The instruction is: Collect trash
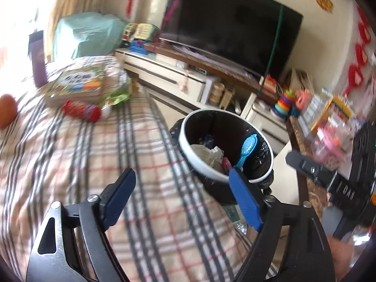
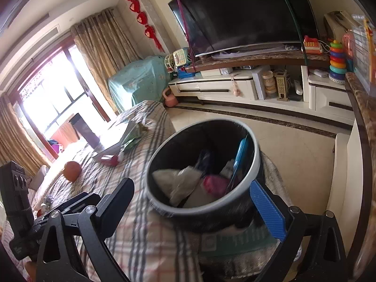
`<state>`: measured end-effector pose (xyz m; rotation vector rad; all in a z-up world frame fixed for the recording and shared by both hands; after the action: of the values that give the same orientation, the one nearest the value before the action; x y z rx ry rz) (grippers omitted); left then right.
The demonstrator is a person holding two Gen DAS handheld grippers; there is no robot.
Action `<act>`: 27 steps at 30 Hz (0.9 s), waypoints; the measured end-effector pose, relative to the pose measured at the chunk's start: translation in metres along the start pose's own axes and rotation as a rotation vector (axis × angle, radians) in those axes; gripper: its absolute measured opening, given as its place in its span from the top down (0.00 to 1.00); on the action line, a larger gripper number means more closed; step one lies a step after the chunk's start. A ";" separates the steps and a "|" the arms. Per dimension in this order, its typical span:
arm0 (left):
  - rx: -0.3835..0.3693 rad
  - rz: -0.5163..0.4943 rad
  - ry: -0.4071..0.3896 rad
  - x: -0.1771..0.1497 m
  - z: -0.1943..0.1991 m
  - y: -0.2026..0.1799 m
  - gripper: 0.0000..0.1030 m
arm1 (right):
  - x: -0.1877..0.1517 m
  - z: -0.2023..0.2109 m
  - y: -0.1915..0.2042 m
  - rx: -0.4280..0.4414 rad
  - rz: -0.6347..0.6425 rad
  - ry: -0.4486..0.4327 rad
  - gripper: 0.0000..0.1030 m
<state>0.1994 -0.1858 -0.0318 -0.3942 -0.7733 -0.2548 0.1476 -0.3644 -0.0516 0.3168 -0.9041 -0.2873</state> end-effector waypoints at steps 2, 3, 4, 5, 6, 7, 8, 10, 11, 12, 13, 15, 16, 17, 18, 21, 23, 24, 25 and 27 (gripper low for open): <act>0.005 0.021 -0.014 -0.011 0.011 0.008 0.15 | -0.010 0.006 0.007 0.008 0.004 -0.008 0.03; 0.009 0.026 -0.025 -0.018 0.017 0.012 0.15 | -0.015 0.010 0.010 0.011 0.008 -0.014 0.03; 0.011 0.028 -0.037 -0.022 0.022 0.014 0.15 | -0.020 0.014 0.014 0.010 0.014 -0.021 0.03; 0.015 0.030 -0.052 -0.028 0.028 0.016 0.14 | -0.025 0.018 0.018 0.006 0.024 -0.031 0.03; 0.021 0.033 -0.063 -0.033 0.033 0.018 0.14 | -0.029 0.022 0.021 0.003 0.035 -0.042 0.03; 0.023 0.035 -0.076 -0.039 0.038 0.020 0.14 | -0.034 0.028 0.025 -0.004 0.054 -0.060 0.02; 0.021 0.035 -0.092 -0.044 0.043 0.020 0.13 | -0.037 0.032 0.028 -0.012 0.069 -0.075 0.01; 0.034 0.030 -0.119 -0.051 0.053 0.022 0.11 | -0.041 0.043 0.035 -0.040 0.114 -0.124 0.01; 0.044 0.027 -0.137 -0.054 0.059 0.022 0.09 | -0.042 0.051 0.038 -0.065 0.146 -0.162 0.01; 0.052 0.024 -0.159 -0.055 0.066 0.022 0.08 | -0.040 0.055 0.040 -0.080 0.162 -0.185 0.01; 0.062 0.020 -0.186 -0.056 0.073 0.022 0.06 | -0.040 0.061 0.042 -0.101 0.181 -0.216 0.01; 0.083 0.011 -0.242 -0.056 0.086 0.022 0.00 | -0.038 0.075 0.045 -0.148 0.223 -0.275 0.00; 0.099 0.003 -0.277 -0.055 0.093 0.021 0.00 | -0.039 0.081 0.046 -0.164 0.235 -0.295 0.00; 0.116 -0.005 -0.302 -0.055 0.098 0.021 0.00 | -0.038 0.087 0.047 -0.177 0.246 -0.322 0.00; 0.138 -0.017 -0.326 -0.056 0.101 0.020 0.00 | -0.038 0.090 0.048 -0.181 0.247 -0.334 0.00; 0.198 -0.076 -0.375 -0.061 0.110 0.014 0.00 | -0.039 0.097 0.045 -0.182 0.231 -0.360 0.00; 0.237 -0.100 -0.393 -0.064 0.113 0.012 0.00 | -0.042 0.099 0.044 -0.192 0.225 -0.371 0.00; 0.243 -0.111 -0.400 -0.067 0.114 0.011 0.00 | -0.043 0.099 0.043 -0.200 0.224 -0.374 0.00; 0.254 -0.117 -0.403 -0.068 0.114 0.011 0.00 | -0.045 0.100 0.044 -0.209 0.226 -0.376 0.00; 0.270 -0.120 -0.402 -0.070 0.114 0.013 0.00 | -0.047 0.100 0.044 -0.220 0.238 -0.382 0.00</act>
<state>0.0838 -0.1190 -0.0115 -0.1420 -1.2132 -0.1804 0.0447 -0.3207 -0.0108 -0.0542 -1.2625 -0.2270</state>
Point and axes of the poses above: each gripper's, at about its wrist camera, not at the fingertips, and z roughly against the way its jaws point, y to its left, x to its top, the point moved 6 cm from there along -z, roughly the way its jaws point, and after that the axes turned 2 degrees about y, right-handed, at the moved point
